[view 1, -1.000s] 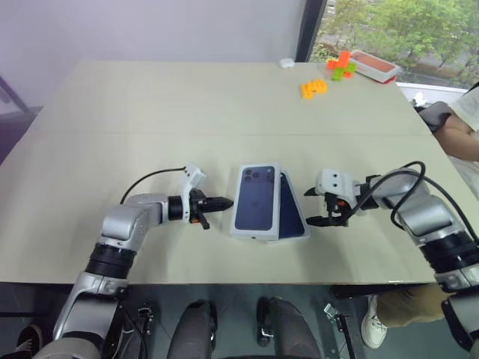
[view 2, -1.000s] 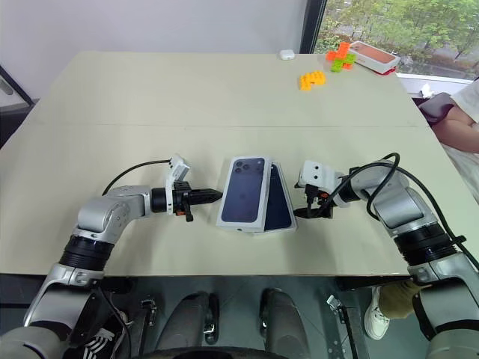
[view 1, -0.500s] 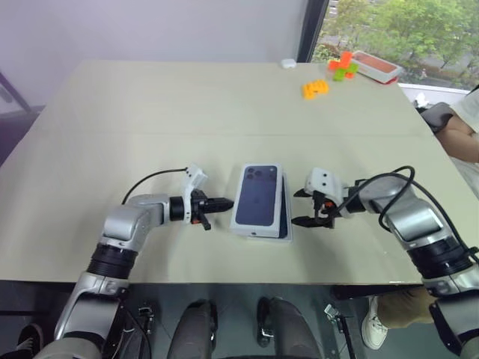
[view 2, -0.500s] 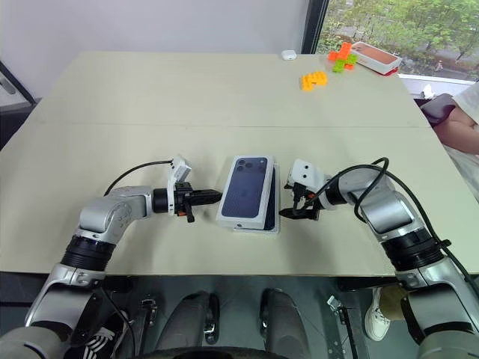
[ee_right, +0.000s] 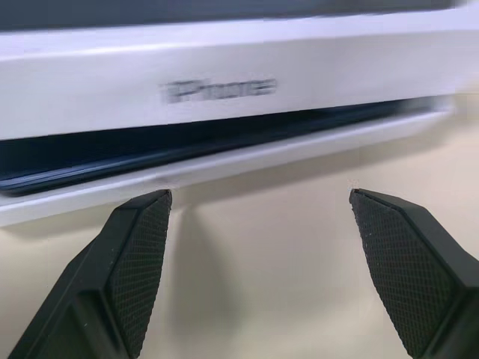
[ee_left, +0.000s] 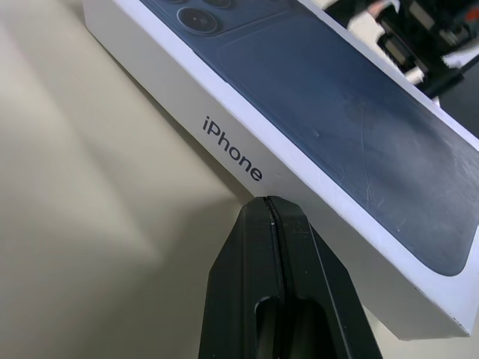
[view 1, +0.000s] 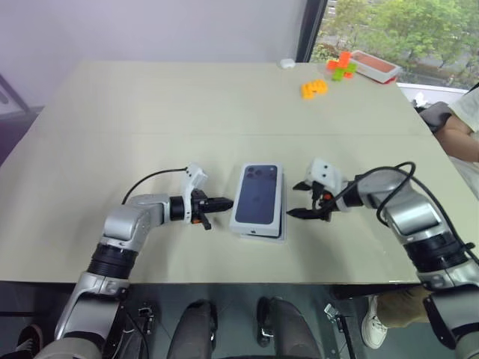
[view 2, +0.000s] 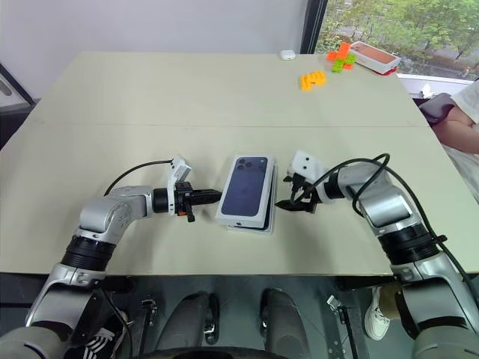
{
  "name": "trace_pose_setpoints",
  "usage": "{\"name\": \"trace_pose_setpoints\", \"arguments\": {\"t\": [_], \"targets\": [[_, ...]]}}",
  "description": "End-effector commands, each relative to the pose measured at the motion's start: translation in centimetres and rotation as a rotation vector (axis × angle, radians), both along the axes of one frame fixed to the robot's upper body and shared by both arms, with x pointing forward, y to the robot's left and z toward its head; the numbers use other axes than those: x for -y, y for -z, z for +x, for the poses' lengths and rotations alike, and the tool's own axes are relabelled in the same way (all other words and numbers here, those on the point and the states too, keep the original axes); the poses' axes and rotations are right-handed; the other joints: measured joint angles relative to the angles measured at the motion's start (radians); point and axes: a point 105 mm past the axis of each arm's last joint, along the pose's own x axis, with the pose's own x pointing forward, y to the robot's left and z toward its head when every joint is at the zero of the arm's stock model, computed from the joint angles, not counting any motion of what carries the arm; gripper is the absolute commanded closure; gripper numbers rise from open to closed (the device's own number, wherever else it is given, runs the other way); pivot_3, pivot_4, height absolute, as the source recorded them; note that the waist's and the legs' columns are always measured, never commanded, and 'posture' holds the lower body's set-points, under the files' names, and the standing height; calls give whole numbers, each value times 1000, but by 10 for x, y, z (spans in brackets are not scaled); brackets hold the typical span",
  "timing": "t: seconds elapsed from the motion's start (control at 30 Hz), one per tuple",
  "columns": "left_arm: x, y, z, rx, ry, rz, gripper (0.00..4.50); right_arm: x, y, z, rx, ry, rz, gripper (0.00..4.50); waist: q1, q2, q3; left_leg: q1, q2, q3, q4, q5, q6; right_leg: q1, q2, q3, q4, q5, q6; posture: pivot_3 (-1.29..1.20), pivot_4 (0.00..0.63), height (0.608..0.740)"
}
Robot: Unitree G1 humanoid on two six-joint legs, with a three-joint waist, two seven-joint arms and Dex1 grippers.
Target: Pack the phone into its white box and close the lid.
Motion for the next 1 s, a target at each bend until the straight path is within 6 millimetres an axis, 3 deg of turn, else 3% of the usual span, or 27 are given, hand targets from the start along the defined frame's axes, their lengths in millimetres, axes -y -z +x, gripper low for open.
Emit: {"name": "trace_pose_setpoints", "arguments": {"t": [0.03, 0.07, 0.27, 0.67, 1.0], "targets": [[-4, -15, 7, 74, -25, -7, 4500, 6, -24, 5, 68, -4, 21, 1059, 0, 0, 0, 0, 0, 0, 0, 0, 0, 0, 0, 0, 0, 0, 0, 0, 150, 740], [-5, -17, 9, 87, -36, -9, 4500, 5, -24, 4, 61, -5, 32, 1364, 0, 0, 0, 0, 0, 0, 0, 0, 0, 0, 0, 0, 0, 0, 0, 0, 150, 740], [-3, -24, 16, 121, -62, -24, 4500, 0, -28, 5, 73, -11, 64, 4422, 1, 0, 0, -1, 0, 0, 0, 0, 0, 0, 0, 0, 0, 0, 0, 0, 150, 740], [8, -19, 21, 90, -66, -57, 4500, -20, -22, -5, 33, -50, 112, 4473, 0, 0, 0, -1, 0, 0, 0, 0, 0, 0, 0, 0, 0, 0, 0, 0, 150, 740], [13, -27, 19, 103, -52, -72, 4500, -31, -23, -13, 3, -61, 149, 4473, 1, 0, 0, 0, 0, 0, 0, 0, 0, 0, 0, 0, 1, 0, 0, 0, 150, 740]]}}
